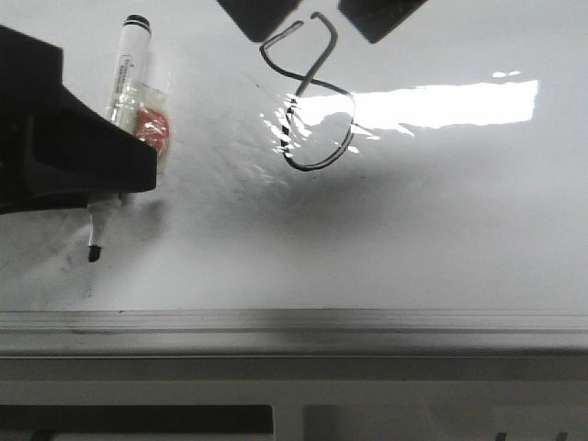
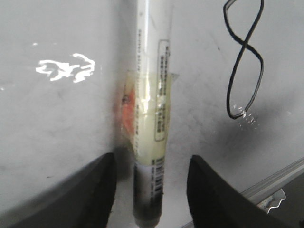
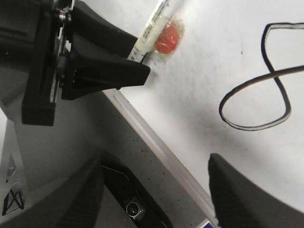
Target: Write number 8 on whiteboard
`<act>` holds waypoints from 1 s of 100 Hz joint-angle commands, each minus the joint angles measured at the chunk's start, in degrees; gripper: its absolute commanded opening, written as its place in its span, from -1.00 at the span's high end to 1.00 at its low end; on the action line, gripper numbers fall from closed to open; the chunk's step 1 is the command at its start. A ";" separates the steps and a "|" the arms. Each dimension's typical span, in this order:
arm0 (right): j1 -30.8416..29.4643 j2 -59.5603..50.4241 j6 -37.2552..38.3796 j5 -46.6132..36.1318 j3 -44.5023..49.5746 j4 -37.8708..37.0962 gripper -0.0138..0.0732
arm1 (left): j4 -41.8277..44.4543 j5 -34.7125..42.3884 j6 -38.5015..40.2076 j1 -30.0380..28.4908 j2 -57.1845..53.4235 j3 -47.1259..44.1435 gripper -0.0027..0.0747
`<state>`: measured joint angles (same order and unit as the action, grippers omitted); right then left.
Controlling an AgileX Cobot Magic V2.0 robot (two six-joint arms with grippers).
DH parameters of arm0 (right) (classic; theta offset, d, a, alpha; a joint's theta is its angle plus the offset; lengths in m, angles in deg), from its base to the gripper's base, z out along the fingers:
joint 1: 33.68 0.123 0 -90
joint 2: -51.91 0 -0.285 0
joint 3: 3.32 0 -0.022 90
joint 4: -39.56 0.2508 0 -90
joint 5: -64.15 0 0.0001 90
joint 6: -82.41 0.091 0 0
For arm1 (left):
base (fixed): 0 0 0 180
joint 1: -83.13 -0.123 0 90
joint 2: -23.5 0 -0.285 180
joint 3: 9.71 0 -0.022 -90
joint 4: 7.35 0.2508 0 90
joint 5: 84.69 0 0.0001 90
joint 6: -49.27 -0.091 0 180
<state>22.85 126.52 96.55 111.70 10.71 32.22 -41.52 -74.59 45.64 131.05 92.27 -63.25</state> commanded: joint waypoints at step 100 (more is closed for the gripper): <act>0.09 -51.43 -0.13 -30.81 37.87 -12.25 0.83 | 16.29 3.20 0.03 -0.46 -43.45 -12.62 0.98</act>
<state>22.85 80.12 96.55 85.76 46.42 21.40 -26.00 -74.10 45.53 130.70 51.53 -75.90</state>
